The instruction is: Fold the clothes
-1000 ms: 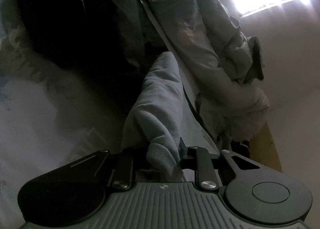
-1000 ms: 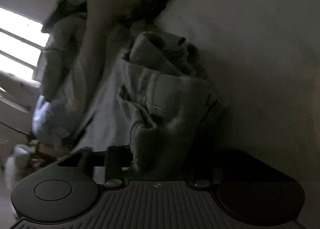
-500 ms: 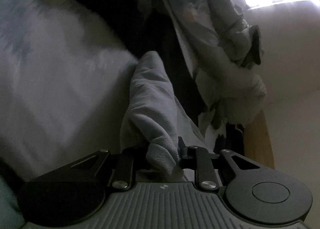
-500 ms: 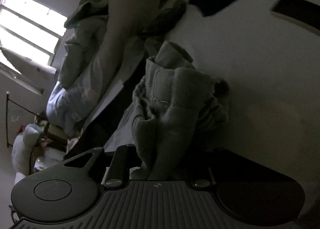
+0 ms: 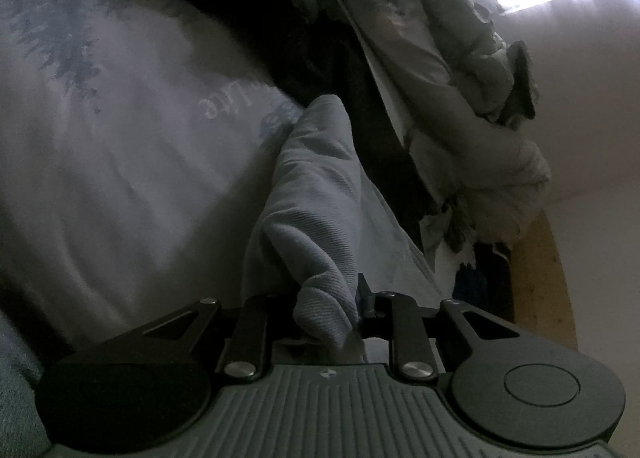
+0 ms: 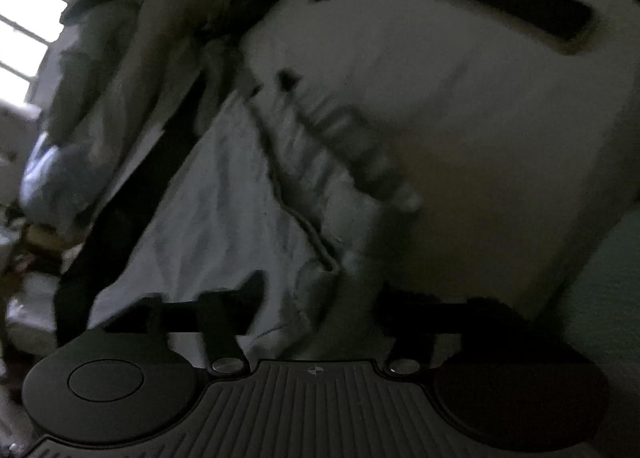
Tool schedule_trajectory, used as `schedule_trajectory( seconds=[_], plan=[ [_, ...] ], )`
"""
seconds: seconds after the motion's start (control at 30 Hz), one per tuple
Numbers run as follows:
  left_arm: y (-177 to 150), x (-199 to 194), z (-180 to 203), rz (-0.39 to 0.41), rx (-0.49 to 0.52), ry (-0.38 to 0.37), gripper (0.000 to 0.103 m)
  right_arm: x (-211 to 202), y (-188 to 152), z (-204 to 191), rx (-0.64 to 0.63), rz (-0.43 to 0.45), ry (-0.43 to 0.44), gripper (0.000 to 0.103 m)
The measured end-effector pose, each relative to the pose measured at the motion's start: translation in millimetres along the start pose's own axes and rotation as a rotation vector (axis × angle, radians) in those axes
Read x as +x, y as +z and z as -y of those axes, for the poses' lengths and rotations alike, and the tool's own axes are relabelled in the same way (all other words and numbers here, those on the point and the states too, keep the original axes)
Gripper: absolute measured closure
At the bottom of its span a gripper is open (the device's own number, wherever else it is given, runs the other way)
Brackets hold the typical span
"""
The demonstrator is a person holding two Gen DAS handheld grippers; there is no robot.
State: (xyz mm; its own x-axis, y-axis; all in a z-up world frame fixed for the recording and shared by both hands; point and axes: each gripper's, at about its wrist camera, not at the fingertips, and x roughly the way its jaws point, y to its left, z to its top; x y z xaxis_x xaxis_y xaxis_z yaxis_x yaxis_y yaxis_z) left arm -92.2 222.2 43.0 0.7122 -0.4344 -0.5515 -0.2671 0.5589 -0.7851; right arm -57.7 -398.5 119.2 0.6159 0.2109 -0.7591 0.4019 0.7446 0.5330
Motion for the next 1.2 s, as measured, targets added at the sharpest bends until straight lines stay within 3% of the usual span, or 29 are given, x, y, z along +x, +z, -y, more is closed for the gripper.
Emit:
schedule_trajectory(
  seconds=[0.1,0.27,0.5,0.67,0.83,1.0,1.2],
  plan=[
    [-6,-3,6,0.013,0.028,-0.005,0.08,-23,0,-2,-0.038,0.046,-0.037,0.024],
    [-12,-5,13,0.033,0.053,0.004,0.08,-50,11,-28,-0.16,0.101,-0.008,0.016],
    [-22,-9,27,0.069,0.073,-0.004,0.08,-58,29,-155,-0.491,0.108,0.115,0.006],
    [-30,-11,44,0.094,0.144,-0.006,0.08,-44,13,-254,-0.738,0.029,0.209,0.002],
    [-43,-9,66,0.116,0.243,-0.028,0.08,-15,-20,-330,-0.953,-0.149,0.233,0.001],
    [-61,-2,82,0.161,0.318,-0.065,0.08,25,-62,-392,-1.112,-0.299,0.159,0.001],
    [-84,15,107,0.154,0.399,-0.137,0.08,61,-88,-422,-1.279,-0.313,0.01,0.001]
  ],
)
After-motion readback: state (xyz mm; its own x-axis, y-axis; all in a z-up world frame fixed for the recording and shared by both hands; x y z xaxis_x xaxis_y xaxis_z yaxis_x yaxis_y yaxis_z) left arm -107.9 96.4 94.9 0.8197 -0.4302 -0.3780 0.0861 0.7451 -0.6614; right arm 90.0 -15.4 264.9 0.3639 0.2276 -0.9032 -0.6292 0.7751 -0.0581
